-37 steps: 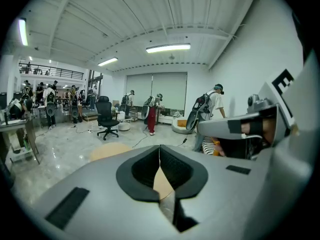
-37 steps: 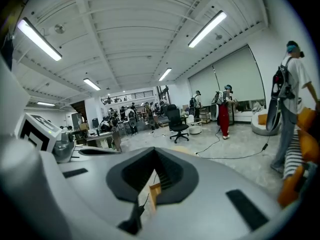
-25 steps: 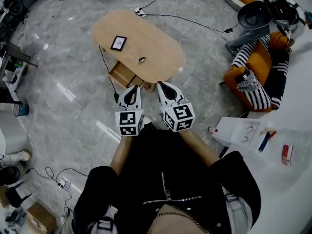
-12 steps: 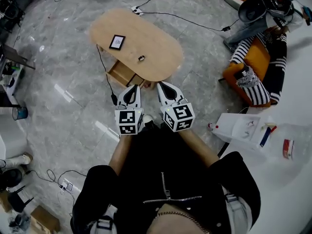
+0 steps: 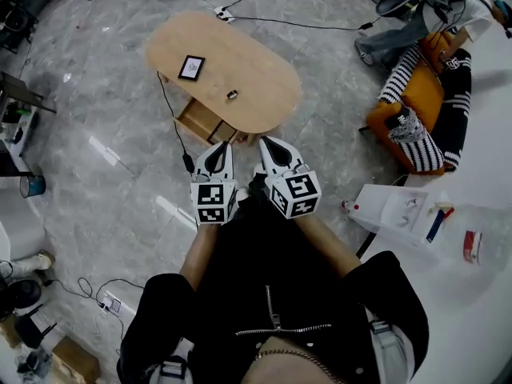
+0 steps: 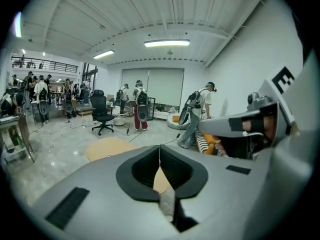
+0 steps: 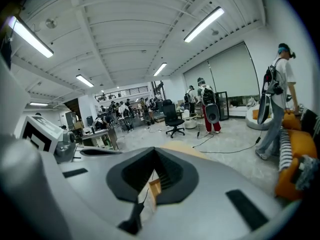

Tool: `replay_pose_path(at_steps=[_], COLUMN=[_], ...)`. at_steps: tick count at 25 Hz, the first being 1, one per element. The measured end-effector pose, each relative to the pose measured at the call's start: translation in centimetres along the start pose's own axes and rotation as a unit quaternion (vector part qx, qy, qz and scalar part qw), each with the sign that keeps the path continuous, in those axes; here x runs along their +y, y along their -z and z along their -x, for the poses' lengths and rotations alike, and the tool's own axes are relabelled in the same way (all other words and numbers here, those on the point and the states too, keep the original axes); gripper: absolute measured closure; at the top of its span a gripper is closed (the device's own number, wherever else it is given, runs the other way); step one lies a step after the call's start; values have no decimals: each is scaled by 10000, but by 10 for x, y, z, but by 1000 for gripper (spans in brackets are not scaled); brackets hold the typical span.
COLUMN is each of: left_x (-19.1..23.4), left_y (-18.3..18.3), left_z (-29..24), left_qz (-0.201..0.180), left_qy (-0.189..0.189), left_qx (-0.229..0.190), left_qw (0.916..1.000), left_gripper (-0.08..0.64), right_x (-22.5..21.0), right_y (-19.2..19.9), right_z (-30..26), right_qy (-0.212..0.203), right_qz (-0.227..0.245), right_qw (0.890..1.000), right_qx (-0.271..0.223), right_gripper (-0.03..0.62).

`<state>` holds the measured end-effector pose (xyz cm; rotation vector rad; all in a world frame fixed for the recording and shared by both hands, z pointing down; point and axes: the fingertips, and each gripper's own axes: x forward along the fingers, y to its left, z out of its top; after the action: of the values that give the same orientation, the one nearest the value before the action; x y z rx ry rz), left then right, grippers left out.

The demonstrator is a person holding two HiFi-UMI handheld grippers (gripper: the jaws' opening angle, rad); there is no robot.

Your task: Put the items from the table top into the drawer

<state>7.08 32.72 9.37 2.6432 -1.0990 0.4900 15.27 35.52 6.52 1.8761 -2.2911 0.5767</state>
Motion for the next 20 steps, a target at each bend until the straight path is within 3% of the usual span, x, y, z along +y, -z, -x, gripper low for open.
replay_pose_path(at_steps=[20], left_x=[34], left_y=[-31], left_z=[-57], left_qz=[103], left_qy=[-318], left_qx=[225], left_qw=[9992], left_gripper=[545], right_x=[-35], right_y=[-31], right_z=[-73], right_qy=[-447], right_qz=[-100], right_qw=[9989], right_qx=[110], right_gripper=[583])
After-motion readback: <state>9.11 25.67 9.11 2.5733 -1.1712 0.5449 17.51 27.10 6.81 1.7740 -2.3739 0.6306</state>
